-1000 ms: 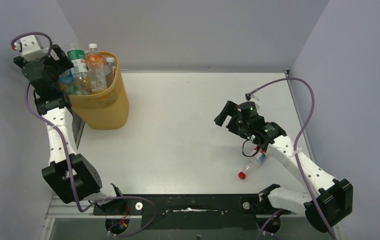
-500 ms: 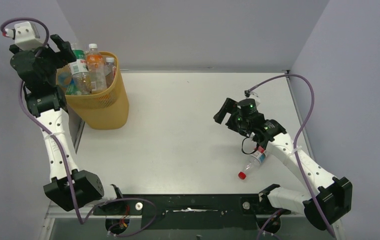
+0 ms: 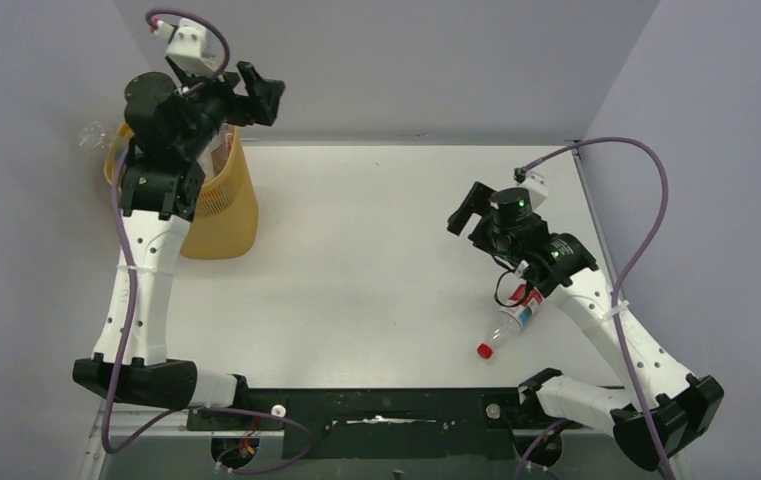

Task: Put the plastic bottles in the bin
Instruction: Pick up the plastic bottle at the center of the board.

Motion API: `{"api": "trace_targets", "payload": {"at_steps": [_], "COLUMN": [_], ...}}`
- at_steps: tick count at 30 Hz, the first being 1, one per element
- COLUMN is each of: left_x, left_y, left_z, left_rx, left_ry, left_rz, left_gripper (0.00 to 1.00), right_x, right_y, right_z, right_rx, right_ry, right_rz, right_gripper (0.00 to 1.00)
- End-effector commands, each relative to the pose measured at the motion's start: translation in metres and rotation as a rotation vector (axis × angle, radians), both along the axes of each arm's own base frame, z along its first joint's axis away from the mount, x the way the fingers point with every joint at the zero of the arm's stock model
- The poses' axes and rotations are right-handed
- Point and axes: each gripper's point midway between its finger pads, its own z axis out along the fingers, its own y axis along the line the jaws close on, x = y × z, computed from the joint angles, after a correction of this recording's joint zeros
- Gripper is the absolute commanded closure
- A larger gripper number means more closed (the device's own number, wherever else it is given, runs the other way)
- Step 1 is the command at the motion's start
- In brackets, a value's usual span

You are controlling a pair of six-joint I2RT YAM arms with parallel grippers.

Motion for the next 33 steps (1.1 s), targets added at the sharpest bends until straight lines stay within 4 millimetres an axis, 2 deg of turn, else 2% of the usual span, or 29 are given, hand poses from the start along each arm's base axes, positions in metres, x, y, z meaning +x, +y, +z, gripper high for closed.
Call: {"api": "trace_targets", "payload": {"at_steps": [1, 6, 8, 11, 14, 16, 26, 29, 33], "left_x": [-0.006, -0.014, -0.019, -0.022, -0.027, -0.035, -0.072, -0.08, -0.099], "left_y": [-0.07, -0.142, -0.165, -0.193, -0.219, -0.24, -0.335, -0.357, -0.39], "left_z": [-0.016, -0.056, -0.077, -0.11, -0.134, -0.146, -0.222, -0.237, -0.253], "left_rx": [-0.012, 0.026, 0.039, 0.042, 0.014, -0.01, -0.054, -0.113, -0.158], "left_ry": [0.075, 0.149, 0.182, 0.263, 0.332, 0.371, 0.611, 0.646, 0.698], "left_rz": [-0.169, -0.264, -0.297, -0.351, -0.435, -0.508, -0.747, -0.778, -0.853], "left_gripper": [0.12, 0.12, 0.12, 0.12, 0.12, 0.12, 0.12, 0.12, 0.12], "right_x": [-0.007, -0.02, -0.022, -0.022, -0.024, -0.026, -0.049, -0.048, -0.044], "right_y": [-0.044, -0.094, -0.103, -0.11, -0.116, -0.117, -0.113, -0.103, -0.088], "right_z": [0.03, 0.034, 0.048, 0.08, 0.109, 0.118, 0.134, 0.131, 0.121], "right_rx": [-0.046, -0.042, -0.031, -0.012, -0.009, -0.014, 0.074, 0.094, 0.115], "right_ry": [-0.054, -0.025, -0.067, -0.189, -0.283, -0.309, -0.417, -0.414, -0.384], "right_rz": [-0.19, -0.406, -0.438, -0.445, -0.438, -0.431, -0.365, -0.313, -0.247], "right_gripper": [0.02, 0.02, 0.02, 0.02, 0.02, 0.02, 0.02, 0.02, 0.02]}}
